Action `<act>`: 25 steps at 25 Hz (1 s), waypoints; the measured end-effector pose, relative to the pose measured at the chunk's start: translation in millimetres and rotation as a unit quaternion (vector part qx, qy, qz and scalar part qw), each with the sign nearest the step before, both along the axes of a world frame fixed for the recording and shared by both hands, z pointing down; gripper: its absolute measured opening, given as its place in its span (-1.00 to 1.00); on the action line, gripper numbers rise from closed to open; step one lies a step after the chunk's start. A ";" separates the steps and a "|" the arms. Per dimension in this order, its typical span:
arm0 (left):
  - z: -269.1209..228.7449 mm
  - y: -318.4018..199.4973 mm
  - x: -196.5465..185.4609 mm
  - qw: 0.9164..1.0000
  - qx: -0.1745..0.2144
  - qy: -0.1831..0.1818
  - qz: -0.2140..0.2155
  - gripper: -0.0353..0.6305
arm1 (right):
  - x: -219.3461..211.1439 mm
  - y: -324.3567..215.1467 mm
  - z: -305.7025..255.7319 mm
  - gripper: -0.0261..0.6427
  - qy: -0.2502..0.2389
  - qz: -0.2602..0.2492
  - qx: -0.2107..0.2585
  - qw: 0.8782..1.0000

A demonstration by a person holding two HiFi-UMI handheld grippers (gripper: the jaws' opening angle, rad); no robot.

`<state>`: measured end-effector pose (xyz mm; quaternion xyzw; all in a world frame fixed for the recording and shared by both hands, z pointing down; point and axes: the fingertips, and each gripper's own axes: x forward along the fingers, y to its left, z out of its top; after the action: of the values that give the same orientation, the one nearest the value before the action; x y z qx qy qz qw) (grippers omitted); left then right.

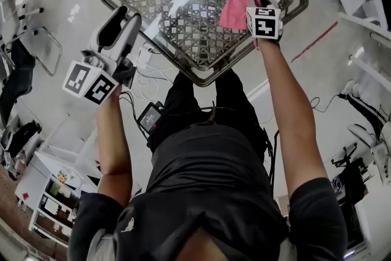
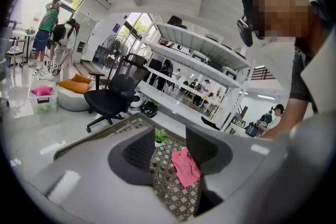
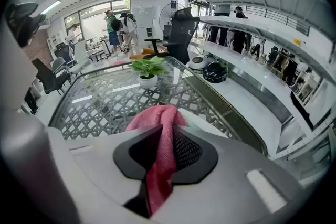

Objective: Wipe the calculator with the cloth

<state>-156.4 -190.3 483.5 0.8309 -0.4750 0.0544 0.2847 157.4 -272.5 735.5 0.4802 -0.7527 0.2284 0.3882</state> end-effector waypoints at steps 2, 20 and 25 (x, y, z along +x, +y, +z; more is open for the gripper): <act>0.7 0.9 -0.2 1.000 0.000 0.001 0.000 -0.23 | 10.6 -12.3 -2.5 -0.78 0.013 0.004 0.004 1.000; -4.6 -4.3 24.3 1.000 0.000 -0.003 0.026 -0.23 | 115.4 25.0 -4.5 -0.78 0.046 0.084 0.002 0.995; -4.6 -7.2 30.9 1.000 0.000 -0.003 0.031 -0.23 | 99.6 59.3 6.3 -0.78 0.034 0.081 -0.017 0.996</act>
<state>-125.5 -197.5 478.9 0.8451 -0.4495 0.0659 0.2819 257.0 -213.3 741.8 0.5406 -0.6937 0.2555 0.4015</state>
